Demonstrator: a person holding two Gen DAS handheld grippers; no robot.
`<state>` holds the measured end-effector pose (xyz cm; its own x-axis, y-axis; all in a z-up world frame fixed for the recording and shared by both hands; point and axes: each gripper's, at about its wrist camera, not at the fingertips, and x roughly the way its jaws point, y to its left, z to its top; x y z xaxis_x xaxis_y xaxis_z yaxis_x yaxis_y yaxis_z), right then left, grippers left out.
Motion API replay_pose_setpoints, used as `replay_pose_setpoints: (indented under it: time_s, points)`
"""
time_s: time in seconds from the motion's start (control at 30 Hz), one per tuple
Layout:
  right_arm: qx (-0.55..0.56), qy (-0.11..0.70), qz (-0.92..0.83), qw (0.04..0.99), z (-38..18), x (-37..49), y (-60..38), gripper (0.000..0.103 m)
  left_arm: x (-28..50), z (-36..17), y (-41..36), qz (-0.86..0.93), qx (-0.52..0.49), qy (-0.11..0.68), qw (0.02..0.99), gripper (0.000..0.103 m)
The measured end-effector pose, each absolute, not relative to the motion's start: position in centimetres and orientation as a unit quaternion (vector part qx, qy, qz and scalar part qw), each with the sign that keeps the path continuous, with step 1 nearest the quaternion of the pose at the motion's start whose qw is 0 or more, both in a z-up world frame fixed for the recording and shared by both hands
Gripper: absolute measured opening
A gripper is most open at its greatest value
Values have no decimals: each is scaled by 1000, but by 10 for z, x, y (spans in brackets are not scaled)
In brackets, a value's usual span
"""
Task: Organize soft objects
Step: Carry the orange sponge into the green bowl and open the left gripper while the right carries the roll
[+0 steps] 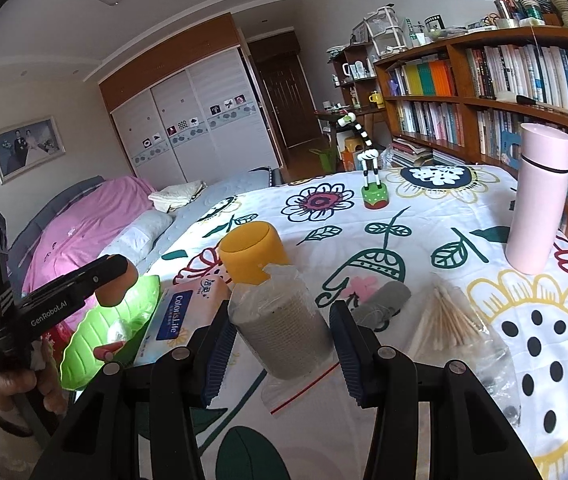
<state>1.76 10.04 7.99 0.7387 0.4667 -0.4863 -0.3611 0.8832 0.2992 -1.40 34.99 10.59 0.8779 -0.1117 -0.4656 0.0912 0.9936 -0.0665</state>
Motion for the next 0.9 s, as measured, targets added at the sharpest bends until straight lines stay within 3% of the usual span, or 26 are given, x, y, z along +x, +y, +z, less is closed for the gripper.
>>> replay_pose_setpoints:
  time_s: [0.5, 0.9]
  points:
    - [83, 281, 289, 912, 89, -1, 153, 51, -51, 113, 412, 8, -37, 231, 972, 33]
    - [49, 273, 329, 903, 102, -13, 199, 51, -82, 89, 456, 49, -49, 253, 965, 34]
